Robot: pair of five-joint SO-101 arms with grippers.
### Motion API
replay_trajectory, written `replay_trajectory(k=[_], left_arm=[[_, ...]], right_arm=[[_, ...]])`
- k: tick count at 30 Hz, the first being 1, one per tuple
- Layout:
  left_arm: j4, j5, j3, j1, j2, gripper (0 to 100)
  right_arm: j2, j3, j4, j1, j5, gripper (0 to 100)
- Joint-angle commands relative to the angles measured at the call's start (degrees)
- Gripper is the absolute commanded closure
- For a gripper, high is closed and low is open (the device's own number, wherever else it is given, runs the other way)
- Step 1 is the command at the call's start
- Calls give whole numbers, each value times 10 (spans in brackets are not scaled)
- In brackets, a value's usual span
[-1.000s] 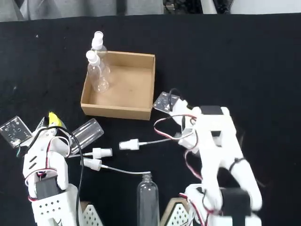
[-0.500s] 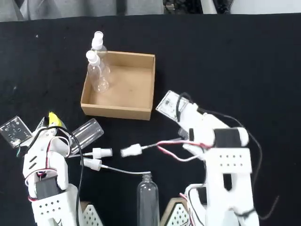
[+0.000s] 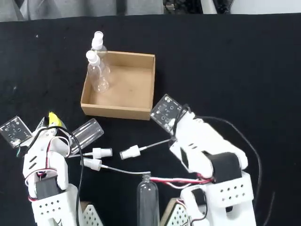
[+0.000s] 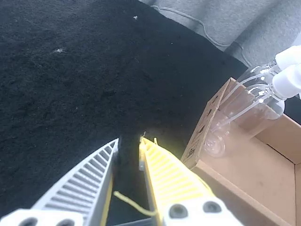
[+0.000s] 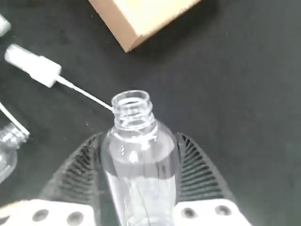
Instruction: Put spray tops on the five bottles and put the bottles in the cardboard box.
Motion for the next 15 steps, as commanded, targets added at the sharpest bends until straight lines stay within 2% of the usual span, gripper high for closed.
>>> replay_trajectory(k=[1, 6, 15], left_arm=[[-7, -4, 15, -5, -7, 934], [-7, -4, 15, -5, -7, 934], [-7, -4, 15, -6, -7, 934]], right_arm=[[-15, 0, -28, -20, -31, 973], [-18, 6, -57, -20, -83, 973], [-19, 64, -95, -17, -88, 973]])
